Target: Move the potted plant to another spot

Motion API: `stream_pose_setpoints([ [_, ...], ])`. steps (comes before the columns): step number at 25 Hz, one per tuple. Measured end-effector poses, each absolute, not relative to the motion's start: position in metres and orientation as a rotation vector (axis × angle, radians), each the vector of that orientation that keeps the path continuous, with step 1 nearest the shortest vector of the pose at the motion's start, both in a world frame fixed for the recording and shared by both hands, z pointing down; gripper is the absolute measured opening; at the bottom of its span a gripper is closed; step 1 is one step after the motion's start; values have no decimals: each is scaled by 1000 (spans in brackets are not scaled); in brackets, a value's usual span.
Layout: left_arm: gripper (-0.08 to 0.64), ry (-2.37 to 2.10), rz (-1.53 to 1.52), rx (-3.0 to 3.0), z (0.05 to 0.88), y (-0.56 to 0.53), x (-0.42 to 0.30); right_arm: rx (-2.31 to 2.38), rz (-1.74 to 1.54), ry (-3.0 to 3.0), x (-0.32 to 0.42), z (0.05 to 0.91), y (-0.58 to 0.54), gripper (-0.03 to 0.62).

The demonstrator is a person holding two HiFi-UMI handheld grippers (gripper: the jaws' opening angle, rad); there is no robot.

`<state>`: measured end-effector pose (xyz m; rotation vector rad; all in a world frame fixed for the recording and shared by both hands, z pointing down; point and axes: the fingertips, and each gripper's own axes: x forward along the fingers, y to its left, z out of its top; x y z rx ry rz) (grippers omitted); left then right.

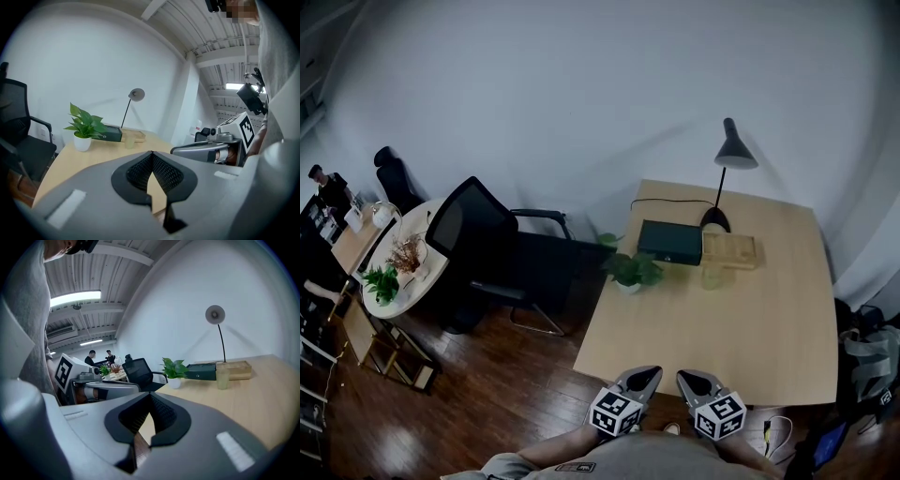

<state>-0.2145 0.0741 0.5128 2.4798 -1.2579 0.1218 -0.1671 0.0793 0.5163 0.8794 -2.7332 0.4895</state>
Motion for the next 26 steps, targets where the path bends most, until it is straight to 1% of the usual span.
stream_pose_setpoints([
  [26, 2, -1268, 123, 2438, 519, 86, -217, 871, 508, -2749, -171, 519, 84, 6],
])
